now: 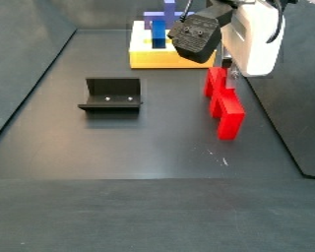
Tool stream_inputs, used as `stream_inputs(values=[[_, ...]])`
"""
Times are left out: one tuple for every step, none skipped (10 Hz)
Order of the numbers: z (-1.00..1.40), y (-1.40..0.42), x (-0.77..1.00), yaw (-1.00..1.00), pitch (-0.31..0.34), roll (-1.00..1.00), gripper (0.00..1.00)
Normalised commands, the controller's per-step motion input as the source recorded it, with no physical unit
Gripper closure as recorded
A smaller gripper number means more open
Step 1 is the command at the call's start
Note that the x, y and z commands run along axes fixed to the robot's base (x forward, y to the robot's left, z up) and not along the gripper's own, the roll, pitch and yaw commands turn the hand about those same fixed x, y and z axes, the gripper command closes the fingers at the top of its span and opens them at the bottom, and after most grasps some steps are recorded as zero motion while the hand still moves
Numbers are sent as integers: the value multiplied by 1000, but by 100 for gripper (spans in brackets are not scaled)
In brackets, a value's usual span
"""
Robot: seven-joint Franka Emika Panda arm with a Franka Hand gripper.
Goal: Pick up the red object. Move up. Move to above the board. Insert the red object.
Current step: Pick up the red object, then move up.
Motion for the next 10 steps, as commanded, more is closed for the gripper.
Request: stream_inputs(values=[[0, 0, 0, 0, 0, 0, 100], [0, 0, 0, 0, 0, 0, 100], [0, 0, 0, 0, 0, 0, 100], [0, 0, 0, 0, 0, 0, 100], [0, 0, 0, 0, 0, 0, 100], [0, 0, 0, 0, 0, 0, 100], [0, 0, 0, 0, 0, 0, 100], [0, 0, 0, 0, 0, 0, 100], [833, 0, 0, 0, 0, 0, 100], [803, -10, -87, 36, 80, -22, 100]])
